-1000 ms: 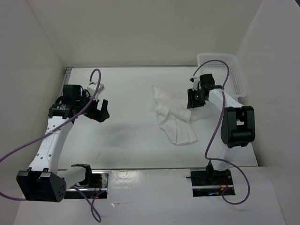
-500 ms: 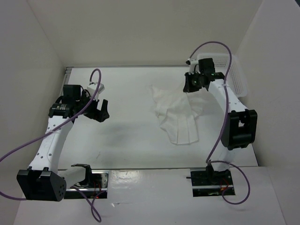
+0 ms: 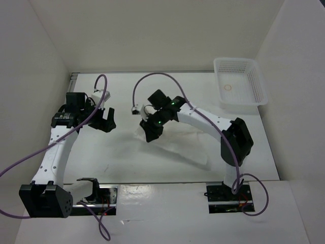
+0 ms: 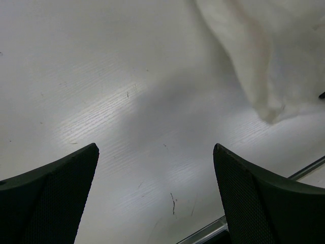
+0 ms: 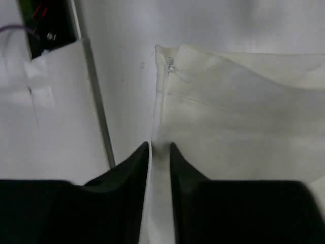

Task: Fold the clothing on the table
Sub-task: Flatten the skirt out

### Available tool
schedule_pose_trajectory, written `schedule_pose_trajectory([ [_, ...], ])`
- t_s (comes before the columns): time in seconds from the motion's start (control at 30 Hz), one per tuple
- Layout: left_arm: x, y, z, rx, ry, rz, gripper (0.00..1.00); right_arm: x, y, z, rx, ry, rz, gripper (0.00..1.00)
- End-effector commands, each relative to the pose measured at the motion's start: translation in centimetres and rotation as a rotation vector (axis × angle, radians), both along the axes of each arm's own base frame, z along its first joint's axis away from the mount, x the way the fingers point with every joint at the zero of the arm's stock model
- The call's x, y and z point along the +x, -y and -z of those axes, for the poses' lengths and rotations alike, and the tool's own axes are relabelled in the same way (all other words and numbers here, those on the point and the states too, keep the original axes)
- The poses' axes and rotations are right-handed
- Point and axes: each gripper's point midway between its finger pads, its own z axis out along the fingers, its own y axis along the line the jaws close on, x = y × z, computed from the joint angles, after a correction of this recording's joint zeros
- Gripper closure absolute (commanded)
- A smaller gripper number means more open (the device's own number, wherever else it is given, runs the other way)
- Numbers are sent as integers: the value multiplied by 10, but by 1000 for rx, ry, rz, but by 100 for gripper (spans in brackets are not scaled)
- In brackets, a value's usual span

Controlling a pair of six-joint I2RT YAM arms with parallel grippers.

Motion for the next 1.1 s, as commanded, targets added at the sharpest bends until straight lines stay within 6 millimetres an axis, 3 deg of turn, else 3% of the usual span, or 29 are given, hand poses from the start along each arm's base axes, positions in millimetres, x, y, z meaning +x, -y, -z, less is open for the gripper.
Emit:
schedule_pose_trajectory([
  [0.0, -3, -5, -1, -2, 1, -23, 1, -27, -25, -14, 44, -35, -132, 68],
  [0.07, -3, -4, -1, -9, 2, -17, 1, -23, -31, -30, 73, -14, -146, 51],
  [0.1, -3, -6, -1, -9, 2, -26, 1, -21, -29, -29, 52, -8, -144, 43],
  [0.2, -3, -6, -1, -9, 2, -27, 1, 1, -18, -55, 67, 96, -83, 28],
  [0.23, -3, -6, -1, -9, 2, -27, 1, 23, 0, -70, 96, 134, -18, 25],
  [0.3, -5, -5, 0, -11, -4, -14, 1, 56, 21, -76, 133, 176, 94, 20],
  [0.33, -5, -5, 0, -11, -4, -14, 1, 75, 48, -64, 114, 178, 172, 20],
  [0.37, -5, -5, 0, -11, -4, -14, 1, 90, 60, -54, 71, 206, 237, 20],
  [0.43, -5, -5, 0, -11, -4, -14, 1, 107, 69, -31, -3, 254, 292, 20],
  [0.47, -4, -8, 0, -11, -4, -23, 1, 115, 69, -9, -80, 271, 315, 20],
  [0.53, -6, -10, 1, -11, -4, -34, 1, 118, 62, 16, -133, 267, 311, 20],
  [0.57, -6, -10, 1, -11, -4, -34, 1, 118, 56, 41, -183, 241, 297, 20],
  [0.63, -8, -10, -5, -10, 18, -34, 1, 125, 43, 49, -195, 248, 287, 21],
  [0.67, -9, -13, -3, -10, 9, -45, 1, 124, 35, 63, -212, 237, 259, 21],
  [0.77, -12, -16, -12, -8, 45, -55, 1, 134, 12, 59, -207, 291, 239, 21],
  [0.93, -15, -22, -15, -13, 60, -78, 1, 137, -8, 64, -223, 306, 208, 21],
  [1.07, -16, -24, -17, -11, 78, -87, 1, 135, -1, 76, -266, 296, 214, 21],
])
